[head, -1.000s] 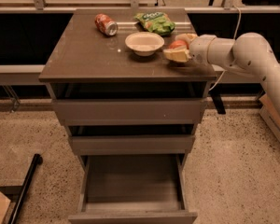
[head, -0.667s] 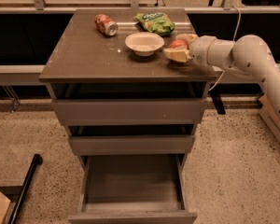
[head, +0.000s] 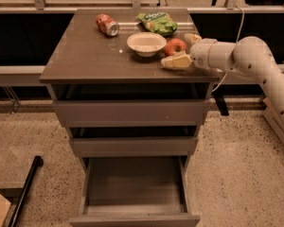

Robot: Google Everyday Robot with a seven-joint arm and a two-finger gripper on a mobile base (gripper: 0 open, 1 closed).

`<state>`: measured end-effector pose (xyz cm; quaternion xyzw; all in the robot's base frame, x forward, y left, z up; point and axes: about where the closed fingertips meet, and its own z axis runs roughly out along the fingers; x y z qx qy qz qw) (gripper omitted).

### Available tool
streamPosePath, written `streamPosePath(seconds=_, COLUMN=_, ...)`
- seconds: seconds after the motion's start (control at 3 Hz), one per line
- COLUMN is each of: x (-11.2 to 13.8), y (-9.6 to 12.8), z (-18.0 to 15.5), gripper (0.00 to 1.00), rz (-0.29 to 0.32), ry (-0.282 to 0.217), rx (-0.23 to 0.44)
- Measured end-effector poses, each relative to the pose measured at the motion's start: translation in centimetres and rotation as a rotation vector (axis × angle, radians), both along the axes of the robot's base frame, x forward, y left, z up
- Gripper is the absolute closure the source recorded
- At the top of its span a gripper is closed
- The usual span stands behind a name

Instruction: Pick apple from bottom drawer and place on counter

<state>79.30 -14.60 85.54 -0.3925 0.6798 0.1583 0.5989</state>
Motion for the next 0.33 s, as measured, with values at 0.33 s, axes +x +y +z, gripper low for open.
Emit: streamPosePath(seconds=0.33, x=0.00, y=0.00, z=0.00, gripper=0.00, rz=0.000, ry=0.000, rx=0.000)
